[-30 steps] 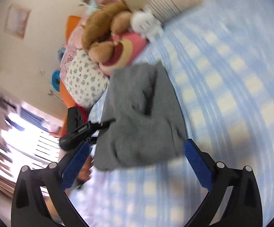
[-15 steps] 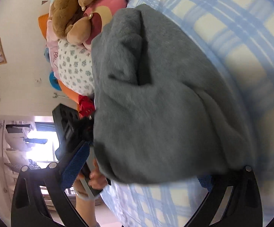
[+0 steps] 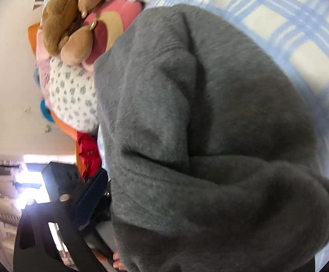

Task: Fold large clothes
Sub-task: 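Lift the grey sweatshirt bundle with both tools and carry it across the bed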

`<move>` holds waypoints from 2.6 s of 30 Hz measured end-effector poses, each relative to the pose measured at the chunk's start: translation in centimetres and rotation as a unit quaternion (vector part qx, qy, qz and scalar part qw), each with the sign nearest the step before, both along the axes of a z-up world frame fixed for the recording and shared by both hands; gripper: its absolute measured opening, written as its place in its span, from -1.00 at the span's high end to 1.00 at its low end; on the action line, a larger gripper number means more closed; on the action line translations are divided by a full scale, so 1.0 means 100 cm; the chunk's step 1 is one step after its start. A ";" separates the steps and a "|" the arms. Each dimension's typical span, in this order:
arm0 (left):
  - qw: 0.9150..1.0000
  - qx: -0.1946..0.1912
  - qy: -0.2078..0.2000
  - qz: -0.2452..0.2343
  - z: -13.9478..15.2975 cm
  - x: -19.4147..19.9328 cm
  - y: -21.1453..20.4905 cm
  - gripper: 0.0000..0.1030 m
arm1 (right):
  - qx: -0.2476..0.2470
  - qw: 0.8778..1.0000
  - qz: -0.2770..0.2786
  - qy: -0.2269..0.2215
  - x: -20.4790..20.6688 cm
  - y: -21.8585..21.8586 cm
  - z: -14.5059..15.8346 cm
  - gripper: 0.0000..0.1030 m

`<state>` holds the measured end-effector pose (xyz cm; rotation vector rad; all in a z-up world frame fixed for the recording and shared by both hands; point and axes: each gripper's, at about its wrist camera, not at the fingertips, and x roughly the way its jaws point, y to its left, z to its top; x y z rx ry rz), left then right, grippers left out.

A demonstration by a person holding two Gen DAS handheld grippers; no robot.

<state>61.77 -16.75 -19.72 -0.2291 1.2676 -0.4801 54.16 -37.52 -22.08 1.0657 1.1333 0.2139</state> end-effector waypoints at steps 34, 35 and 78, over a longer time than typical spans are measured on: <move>0.932 0.166 -0.253 0.199 0.302 -0.237 0.321 0.04 | -0.058 0.936 0.233 -0.256 -0.103 0.386 0.266 0.10; 0.930 0.167 -0.252 0.209 0.304 -0.243 0.337 0.04 | -0.056 0.934 0.240 -0.257 -0.106 0.399 0.268 0.09; 0.951 0.012 -0.248 -0.183 0.192 -0.270 -0.331 0.00 | -0.239 0.942 -0.167 -0.164 -0.290 -0.244 0.208 0.09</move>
